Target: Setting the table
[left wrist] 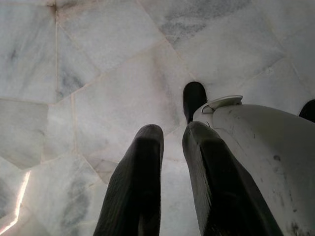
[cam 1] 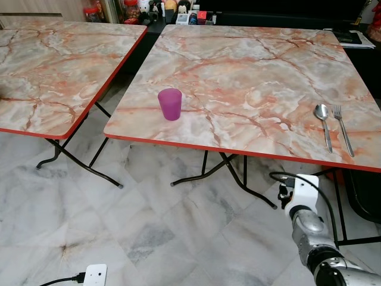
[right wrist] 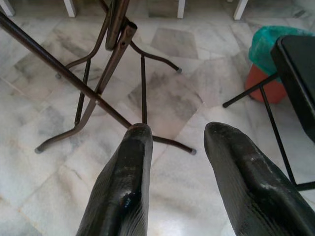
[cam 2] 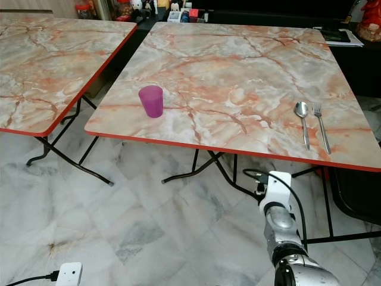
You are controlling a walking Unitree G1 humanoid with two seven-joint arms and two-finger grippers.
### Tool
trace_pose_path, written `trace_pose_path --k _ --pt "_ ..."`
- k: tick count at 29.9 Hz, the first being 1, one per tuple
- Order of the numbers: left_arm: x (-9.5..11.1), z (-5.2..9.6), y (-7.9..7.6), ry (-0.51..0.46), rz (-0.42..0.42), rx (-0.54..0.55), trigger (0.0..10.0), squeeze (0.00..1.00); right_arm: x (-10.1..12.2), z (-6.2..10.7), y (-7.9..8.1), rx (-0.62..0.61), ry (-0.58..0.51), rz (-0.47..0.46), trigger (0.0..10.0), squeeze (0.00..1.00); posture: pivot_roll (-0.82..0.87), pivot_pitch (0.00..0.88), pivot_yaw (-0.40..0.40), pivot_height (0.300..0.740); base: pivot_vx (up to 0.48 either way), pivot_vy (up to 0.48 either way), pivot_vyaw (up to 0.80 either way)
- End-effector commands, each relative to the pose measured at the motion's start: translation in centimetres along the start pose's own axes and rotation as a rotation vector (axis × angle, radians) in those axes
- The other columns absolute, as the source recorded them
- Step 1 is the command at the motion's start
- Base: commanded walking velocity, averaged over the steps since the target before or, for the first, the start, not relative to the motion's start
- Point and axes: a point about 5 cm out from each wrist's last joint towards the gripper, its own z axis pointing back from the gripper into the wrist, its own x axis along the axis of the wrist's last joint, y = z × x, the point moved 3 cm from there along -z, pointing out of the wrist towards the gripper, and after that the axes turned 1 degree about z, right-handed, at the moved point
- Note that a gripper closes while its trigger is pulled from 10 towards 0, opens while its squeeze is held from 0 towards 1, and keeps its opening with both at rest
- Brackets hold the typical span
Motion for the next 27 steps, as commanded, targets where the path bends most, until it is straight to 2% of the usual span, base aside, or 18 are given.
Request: trace_pose_path --k 1,4,13,18,19,21,27 --pt "-0.9 0.2 0.4 0.025 0.003 0.013 10.0 0.0 0.6 0.0 -0.5 -0.019 -0.033 -0.021 10.0 0.0 -0.02 0.126 0.014 0.736 0.0 0.0 0.0" --pt "-0.9 0.2 0.4 0.025 0.001 0.012 10.0 0.0 1.6 0.0 -0.8 -0.028 -0.099 -0.028 10.0 0.0 -0.02 0.126 0.014 0.736 0.0 0.0 0.0" --pt "-0.9 0.2 0.4 0.028 -0.003 0.008 10.0 0.0 1.4 0.8 -1.1 -0.015 -0.182 0.024 10.0 0.0 -0.04 0.129 0.014 0.736 0.0 0.0 0.0" --pt "-0.9 0.2 0.4 0.028 -0.004 0.008 10.0 0.0 2.5 1.2 -1.3 -0.012 -0.256 0.046 10.0 0.0 -0.04 0.126 0.014 0.736 0.0 0.0 0.0" --pt "-0.9 0.2 0.4 0.028 -0.006 0.007 10.0 0.0 3.5 1.3 -1.3 -0.019 -0.302 0.04 10.0 0.0 -0.04 0.122 0.014 0.736 0.0 0.0 0.0" --pt "-0.9 0.2 0.5 0.028 -0.007 0.007 10.0 0.0 4.0 1.4 -1.3 -0.021 -0.324 0.036 10.0 0.0 -0.04 0.122 0.014 0.736 0.0 0.0 0.0" --pt "-0.9 0.2 0.5 0.025 -0.008 0.006 10.0 0.0 7.4 2.0 -0.2 0.01 -0.448 0.033 10.0 0.0 -0.04 0.109 0.015 0.736 0.0 0.0 0.0"
